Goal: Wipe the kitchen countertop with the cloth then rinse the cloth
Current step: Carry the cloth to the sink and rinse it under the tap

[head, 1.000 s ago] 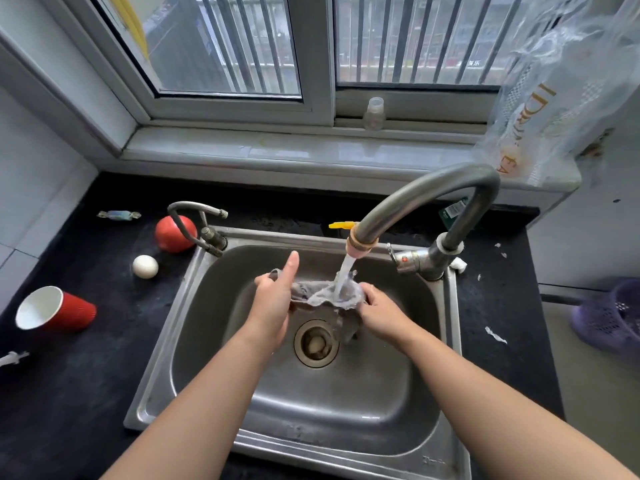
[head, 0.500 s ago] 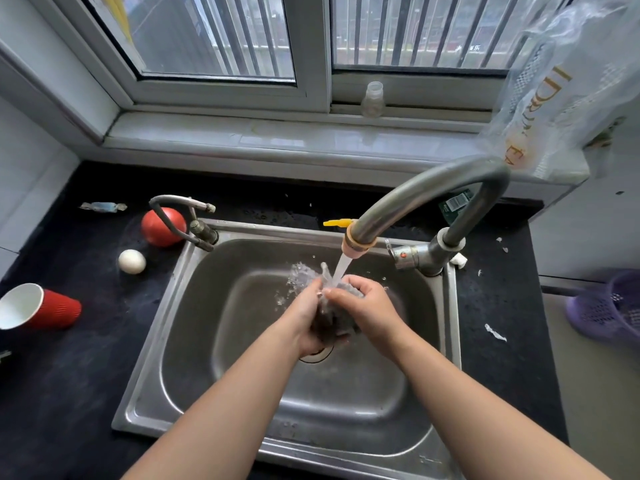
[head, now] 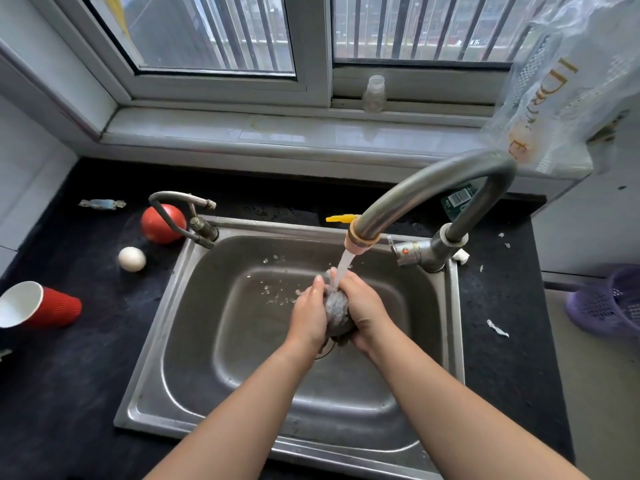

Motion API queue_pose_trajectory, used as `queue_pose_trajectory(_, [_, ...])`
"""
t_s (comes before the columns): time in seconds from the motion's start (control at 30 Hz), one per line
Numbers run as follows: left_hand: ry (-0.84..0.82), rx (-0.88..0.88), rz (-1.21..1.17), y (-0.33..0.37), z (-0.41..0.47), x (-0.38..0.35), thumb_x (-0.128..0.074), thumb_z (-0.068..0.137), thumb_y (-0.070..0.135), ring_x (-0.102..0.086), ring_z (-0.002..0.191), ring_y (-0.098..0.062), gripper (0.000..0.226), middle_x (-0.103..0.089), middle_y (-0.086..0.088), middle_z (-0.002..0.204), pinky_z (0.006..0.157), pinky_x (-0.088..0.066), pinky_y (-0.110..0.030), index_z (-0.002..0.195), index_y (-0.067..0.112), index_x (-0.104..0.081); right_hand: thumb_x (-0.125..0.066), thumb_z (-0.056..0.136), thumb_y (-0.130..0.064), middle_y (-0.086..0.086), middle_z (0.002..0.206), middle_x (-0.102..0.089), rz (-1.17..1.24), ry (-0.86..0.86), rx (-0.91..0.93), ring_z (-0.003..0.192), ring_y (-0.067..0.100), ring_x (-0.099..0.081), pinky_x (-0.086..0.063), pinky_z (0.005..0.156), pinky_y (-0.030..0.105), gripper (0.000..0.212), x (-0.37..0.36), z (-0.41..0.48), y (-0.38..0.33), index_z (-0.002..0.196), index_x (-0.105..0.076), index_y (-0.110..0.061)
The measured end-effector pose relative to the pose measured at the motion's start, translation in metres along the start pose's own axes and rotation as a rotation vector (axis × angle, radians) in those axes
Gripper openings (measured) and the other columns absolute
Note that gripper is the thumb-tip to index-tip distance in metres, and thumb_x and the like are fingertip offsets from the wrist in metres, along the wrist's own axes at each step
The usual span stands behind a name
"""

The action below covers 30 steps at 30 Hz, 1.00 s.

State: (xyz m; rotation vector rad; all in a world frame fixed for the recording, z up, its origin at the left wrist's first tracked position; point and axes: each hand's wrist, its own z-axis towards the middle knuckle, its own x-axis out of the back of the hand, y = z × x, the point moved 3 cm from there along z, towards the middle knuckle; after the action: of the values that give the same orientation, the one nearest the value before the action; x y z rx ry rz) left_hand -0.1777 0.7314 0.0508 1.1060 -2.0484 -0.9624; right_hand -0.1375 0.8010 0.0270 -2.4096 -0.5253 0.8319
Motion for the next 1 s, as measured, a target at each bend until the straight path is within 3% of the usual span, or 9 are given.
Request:
queue_pose_trajectory(0.1, [0.006,-0.022,0.127,-0.009,0.004,0.001,-0.029,0.099,0.036,-0.052,0.108,-0.018,0.037,-0.048,-0.005,0.117,0.091,-0.036,-0.022,0.11,0.018,-0.059,-0.061,0.086,-0.01,0.02,0.096,-0.071,-0.087,0.091,0.049,0.089,0.031,-0.068,-0.055,0.082,0.039,0.014,0.004,0.0,0.003,0.096,-0.069,-0.004])
queue_pose_trajectory(0.2, [0.046,0.085,0.146,-0.021,0.004,0.003,-0.039,0.091,0.05,-0.05,0.099,-0.019,0.03,-0.033,-0.006,0.124,0.092,-0.038,-0.031,0.111,0.029,-0.048,-0.07,0.08,-0.016,0.012,0.083,-0.072,-0.257,0.219,0.156,0.077,0.022,-0.068,-0.057,0.068,0.033,0.004,0.011,0.0,0.0,0.08,-0.069,-0.012])
queue_pose_trajectory(0.3, [0.0,0.303,-0.261,-0.024,0.002,-0.004,-0.046,0.082,0.061,-0.063,0.099,-0.027,0.05,-0.059,-0.01,0.12,0.09,-0.051,-0.048,0.12,0.028,-0.048,-0.078,0.073,-0.028,0.012,0.074,-0.068,-0.344,0.247,0.286,0.067,0.019,-0.064,-0.055,0.064,0.035,0.025,0.009,-0.002,-0.002,0.068,-0.057,-0.013])
queue_pose_trajectory(0.37, [-0.011,0.338,-0.35,-0.02,0.002,-0.01,-0.045,0.078,0.066,-0.067,0.095,-0.03,0.057,-0.068,-0.011,0.106,0.085,-0.053,-0.052,0.115,0.024,-0.054,-0.077,0.073,-0.03,0.01,0.066,-0.063,-0.309,0.241,0.304,0.059,0.017,-0.058,-0.051,0.056,0.031,0.032,0.004,-0.003,-0.001,0.066,-0.051,-0.014])
queue_pose_trajectory(0.47, [0.123,0.205,-0.128,-0.019,0.007,-0.012,-0.039,0.08,0.069,-0.067,0.087,-0.025,0.054,-0.071,-0.006,0.092,0.081,-0.055,-0.043,0.099,0.022,-0.059,-0.071,0.08,-0.027,0.004,0.058,-0.058,-0.29,0.246,0.28,0.055,0.015,-0.053,-0.045,0.05,0.025,0.03,0.0,-0.002,0.001,0.066,-0.049,-0.012])
queue_pose_trajectory(0.57, [0.232,0.126,-0.019,-0.019,0.006,-0.011,-0.041,0.086,0.062,-0.065,0.085,-0.024,0.05,-0.07,-0.003,0.088,0.082,-0.052,-0.04,0.094,0.017,-0.062,-0.063,0.085,-0.017,0.012,0.064,-0.06,-0.23,0.281,0.185,0.064,0.022,-0.057,-0.05,0.06,0.035,0.021,0.002,0.002,0.005,0.07,-0.054,-0.006])
queue_pose_trajectory(0.8, [0.199,-0.046,0.273,-0.019,0.006,-0.005,-0.036,0.095,0.028,-0.056,0.078,-0.03,0.036,-0.058,-0.002,0.07,0.066,-0.04,-0.035,0.062,0.019,-0.048,-0.047,0.092,-0.015,0.014,0.072,-0.054,-0.134,0.314,0.0,0.075,0.027,-0.055,-0.044,0.068,0.038,0.022,0.005,0.007,0.015,0.071,-0.05,-0.008])
queue_pose_trajectory(0.9, [0.128,-0.077,0.319,-0.019,0.009,-0.003,-0.038,0.095,0.025,-0.05,0.072,-0.026,0.033,-0.053,0.001,0.066,0.061,-0.033,-0.034,0.063,0.019,-0.043,-0.046,0.094,-0.018,0.016,0.081,-0.062,-0.12,0.267,-0.09,0.076,0.029,-0.061,-0.048,0.067,0.034,0.022,0.003,0.006,0.014,0.092,-0.061,-0.002])
queue_pose_trajectory(1.0, [0.086,-0.03,0.295,-0.015,0.017,0.002,-0.044,0.093,0.029,-0.054,0.083,-0.024,0.02,-0.06,-0.005,0.086,0.067,-0.037,-0.032,0.079,0.016,-0.05,-0.047,0.094,-0.016,0.019,0.096,-0.068,-0.152,0.165,-0.097,0.082,0.029,-0.066,-0.054,0.068,0.035,0.023,0.004,0.006,0.008,0.104,-0.062,-0.002])
